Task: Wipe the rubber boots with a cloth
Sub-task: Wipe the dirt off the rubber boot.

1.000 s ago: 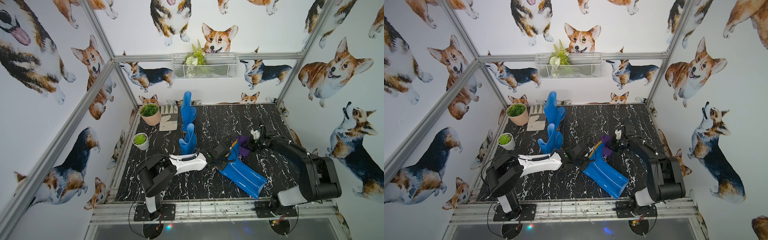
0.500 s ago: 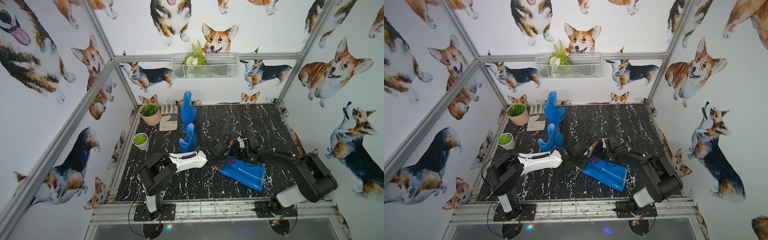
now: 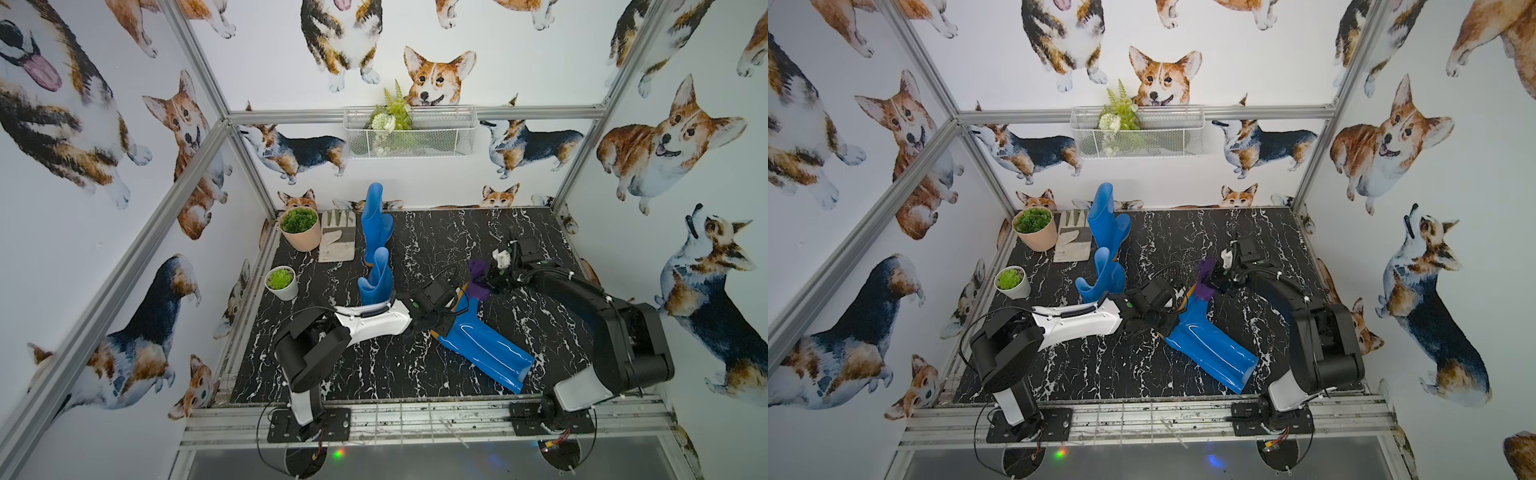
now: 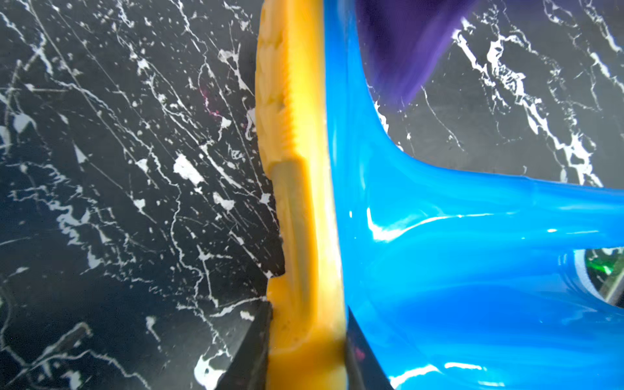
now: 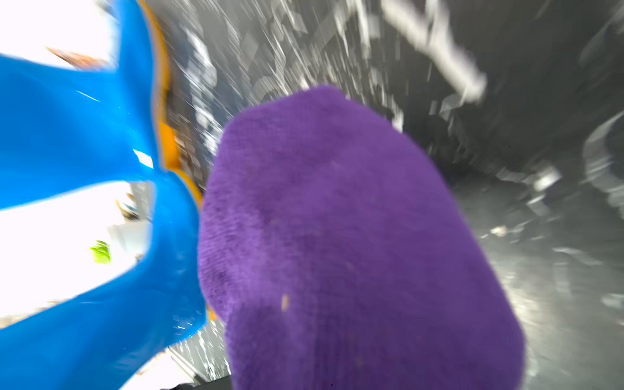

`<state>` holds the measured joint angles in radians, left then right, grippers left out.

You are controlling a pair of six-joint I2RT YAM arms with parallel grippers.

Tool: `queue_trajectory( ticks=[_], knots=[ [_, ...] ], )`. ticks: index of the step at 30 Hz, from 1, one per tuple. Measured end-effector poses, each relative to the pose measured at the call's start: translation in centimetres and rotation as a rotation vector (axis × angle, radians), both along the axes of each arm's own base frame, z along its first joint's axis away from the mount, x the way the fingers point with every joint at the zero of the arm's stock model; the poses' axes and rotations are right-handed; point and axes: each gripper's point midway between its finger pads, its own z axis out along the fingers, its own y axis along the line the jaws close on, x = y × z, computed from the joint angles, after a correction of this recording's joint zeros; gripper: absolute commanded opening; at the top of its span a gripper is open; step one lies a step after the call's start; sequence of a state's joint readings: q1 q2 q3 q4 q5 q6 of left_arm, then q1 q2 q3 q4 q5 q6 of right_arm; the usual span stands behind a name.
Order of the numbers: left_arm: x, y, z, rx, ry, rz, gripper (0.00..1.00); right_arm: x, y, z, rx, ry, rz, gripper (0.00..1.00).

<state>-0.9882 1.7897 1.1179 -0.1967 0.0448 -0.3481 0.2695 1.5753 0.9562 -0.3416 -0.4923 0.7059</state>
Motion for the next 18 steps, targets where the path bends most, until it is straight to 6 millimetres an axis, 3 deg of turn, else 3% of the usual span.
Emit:
queue_trajectory(
  ticks=[2,5,8,10,11,13,16,18],
  knots=[
    [0.0,0.2,-0.1,0.008,0.010,0.014,0.00,-0.2,2.1,-0.5,-0.006,-0.064,0.050,0.00],
    [-0.3,0.9,-0.8,0.046,0.042,0.027,0.00,-4.6,5.5,-2.1,-0.004,-0.081,0.132,0.00],
    [-0.4,1.1,-0.9,0.060,0.040,0.015,0.00,-9.9,5.8,-2.0,0.001,-0.034,0.170,0.00],
    [0.1,0.0,-0.3,0.020,0.019,0.004,0.01,-11.9,5.0,0.2,0.043,-0.001,0.179,0.00],
    [0.2,-0.3,0.0,0.007,0.015,0.002,0.11,-11.1,4.0,1.6,0.052,-0.025,0.140,0.00],
    [0.4,-0.9,0.5,-0.011,0.000,-0.006,0.32,-7.5,0.2,5.4,0.045,-0.142,0.005,0.00],
    [0.5,-1.0,1.1,-0.019,-0.020,-0.022,0.58,-4.9,-4.4,6.8,0.006,-0.143,-0.126,0.00],
    [0.8,-1.4,2.3,-0.040,-0.044,-0.033,0.64,-4.1,-5.3,7.0,-0.026,-0.129,-0.128,0.00]
  ],
)
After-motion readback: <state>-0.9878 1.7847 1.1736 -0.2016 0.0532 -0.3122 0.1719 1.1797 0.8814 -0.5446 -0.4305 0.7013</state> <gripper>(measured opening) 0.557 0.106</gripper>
